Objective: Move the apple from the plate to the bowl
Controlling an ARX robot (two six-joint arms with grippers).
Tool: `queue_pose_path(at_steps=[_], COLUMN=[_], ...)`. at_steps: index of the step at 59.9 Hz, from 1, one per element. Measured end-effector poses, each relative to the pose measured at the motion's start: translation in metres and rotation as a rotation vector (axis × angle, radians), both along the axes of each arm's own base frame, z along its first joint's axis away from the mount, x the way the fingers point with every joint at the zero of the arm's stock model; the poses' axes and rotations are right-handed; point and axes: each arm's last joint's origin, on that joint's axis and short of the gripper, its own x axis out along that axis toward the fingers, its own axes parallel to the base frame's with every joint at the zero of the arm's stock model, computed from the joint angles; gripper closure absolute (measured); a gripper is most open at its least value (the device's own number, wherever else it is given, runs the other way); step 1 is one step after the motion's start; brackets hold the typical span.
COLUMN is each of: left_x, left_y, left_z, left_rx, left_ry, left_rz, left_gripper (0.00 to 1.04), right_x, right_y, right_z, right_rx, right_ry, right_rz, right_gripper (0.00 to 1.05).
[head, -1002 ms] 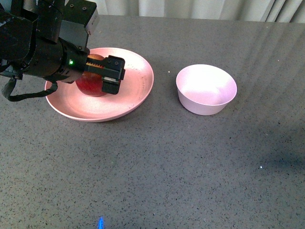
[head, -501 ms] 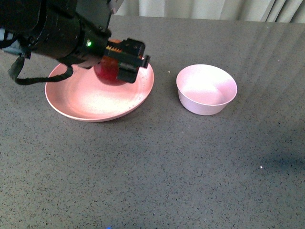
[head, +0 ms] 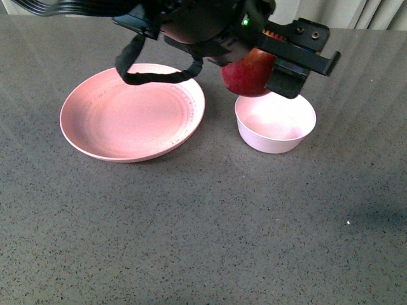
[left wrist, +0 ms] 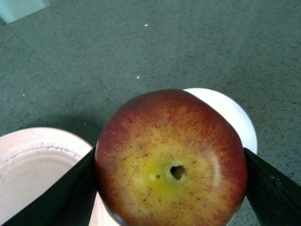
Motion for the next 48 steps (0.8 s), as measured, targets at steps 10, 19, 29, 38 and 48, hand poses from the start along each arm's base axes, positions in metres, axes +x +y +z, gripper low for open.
queue_pose_path(at_steps=[10,19,29,38,48], left_x=[-0.002,0.000,0.001,0.001,-0.003], left_y=[-0.014,-0.024,-0.032,-0.036,-0.043], left_z=[-0.007,-0.016,-0.019,-0.027,-0.034], left_rx=[0.016,0.030,0.031,0.043,0.063], left_ry=[0.012,0.022,0.022,0.034,0.040], left_rz=[-0.020,-0.027,-0.039,-0.049,-0.072], left_gripper=[0.29,0.29,0.29,0.29,0.29], right_x=[0.000,0.000,0.000,0.000,0.000], right_y=[0.000,0.000,0.000,0.000,0.000], right_z=[0.000,0.000,0.000,0.000,0.000], right_rx=[0.000,0.000,0.000,0.000,0.000], right_ry=[0.000,0.000,0.000,0.000,0.000], right_rz=[0.000,0.000,0.000,0.000,0.000], right_gripper=[0.09,0.09,0.09,0.09,0.09])
